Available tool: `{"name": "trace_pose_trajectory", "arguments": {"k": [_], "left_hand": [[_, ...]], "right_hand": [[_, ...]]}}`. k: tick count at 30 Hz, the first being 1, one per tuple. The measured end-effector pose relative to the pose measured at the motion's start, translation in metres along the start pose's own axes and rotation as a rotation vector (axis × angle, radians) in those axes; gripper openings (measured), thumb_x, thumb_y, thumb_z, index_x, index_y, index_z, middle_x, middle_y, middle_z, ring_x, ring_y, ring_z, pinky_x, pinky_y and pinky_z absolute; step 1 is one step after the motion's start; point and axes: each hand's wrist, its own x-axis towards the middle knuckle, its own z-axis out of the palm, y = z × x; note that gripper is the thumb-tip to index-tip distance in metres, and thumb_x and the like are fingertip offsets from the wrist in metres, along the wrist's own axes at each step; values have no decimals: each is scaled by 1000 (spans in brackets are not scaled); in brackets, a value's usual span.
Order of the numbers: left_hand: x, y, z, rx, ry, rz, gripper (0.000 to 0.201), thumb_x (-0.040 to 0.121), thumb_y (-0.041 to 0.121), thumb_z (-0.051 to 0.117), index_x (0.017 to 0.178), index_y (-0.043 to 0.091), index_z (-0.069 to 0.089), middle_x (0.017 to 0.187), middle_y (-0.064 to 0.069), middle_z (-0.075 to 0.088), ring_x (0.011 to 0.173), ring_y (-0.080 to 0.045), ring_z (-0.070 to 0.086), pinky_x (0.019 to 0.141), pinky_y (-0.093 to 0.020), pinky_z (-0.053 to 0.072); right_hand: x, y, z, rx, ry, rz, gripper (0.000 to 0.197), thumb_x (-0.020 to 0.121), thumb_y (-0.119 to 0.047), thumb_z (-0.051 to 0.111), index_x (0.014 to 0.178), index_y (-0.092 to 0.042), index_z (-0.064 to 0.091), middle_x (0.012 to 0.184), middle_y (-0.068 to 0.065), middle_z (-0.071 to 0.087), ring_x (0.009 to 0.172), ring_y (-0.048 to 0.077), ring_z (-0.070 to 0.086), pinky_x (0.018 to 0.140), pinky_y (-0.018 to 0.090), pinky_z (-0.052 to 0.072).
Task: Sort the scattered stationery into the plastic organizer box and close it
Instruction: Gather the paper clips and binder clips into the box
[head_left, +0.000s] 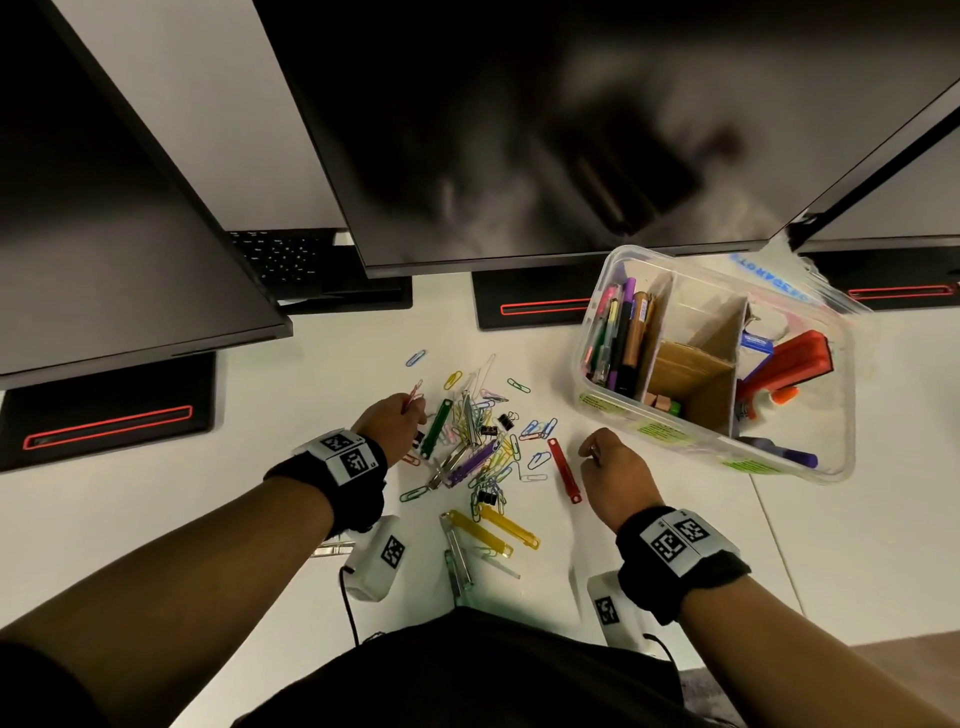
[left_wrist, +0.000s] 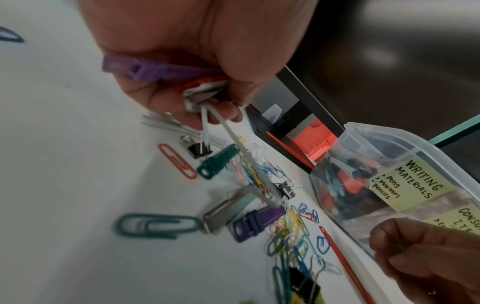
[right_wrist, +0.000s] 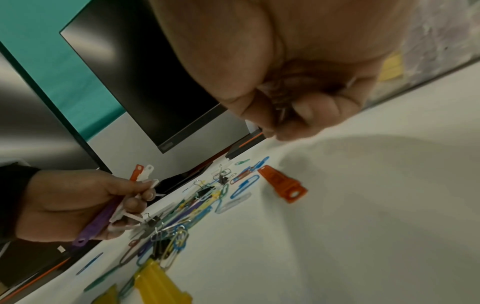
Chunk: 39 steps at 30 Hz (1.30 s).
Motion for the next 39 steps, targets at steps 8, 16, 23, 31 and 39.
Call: {"name": "trace_pose_trajectory", "arguments": {"k": [8,16,23,31,39], "left_hand": [[2,1,1,-329,19,-77,30,100,29,36,90,6,52,69,-2,49,56,-18,49,58,-28,43],[-8,15,-4,-615,-40,-62,21,100,24,39,88,9,47,70,-5,45,62,-18,58,56,-25,56],[-23,29,-7,-819,-104,-29,21,101,19,35,86,9,45,71,-8,47,69,-21,60,62,-28,57],[-30,42,-9,-899,-103,31,21,101,19,36,84,12,48,73,-9,49,72,-23,61,82,-41,52],[-41,88,-19,-836,-74,184,21,101,21,36,84,15,47,74,-7,50,69,-18,63,69,-29,56]], "right_hand": [[7,-5,16,-233,-7,-90,20,90,-21,53,105,-7,59,105,13,65,96,31,59,78,30,44],[11,-13,22,-440,-21,-147,22,87,-13,51,107,-5,59,114,14,55,106,31,52,89,32,42],[3,-22,6,-277,-159,-156,8,93,-16,47,86,-12,44,103,16,64,95,32,60,70,26,40],[-7,-51,-15,154,-170,-159,26,90,-1,38,96,-11,61,83,15,67,71,29,67,59,30,48],[-27,-98,-42,414,-117,-316,15,86,-16,63,72,-13,59,60,-5,55,43,0,48,53,23,41]]}}
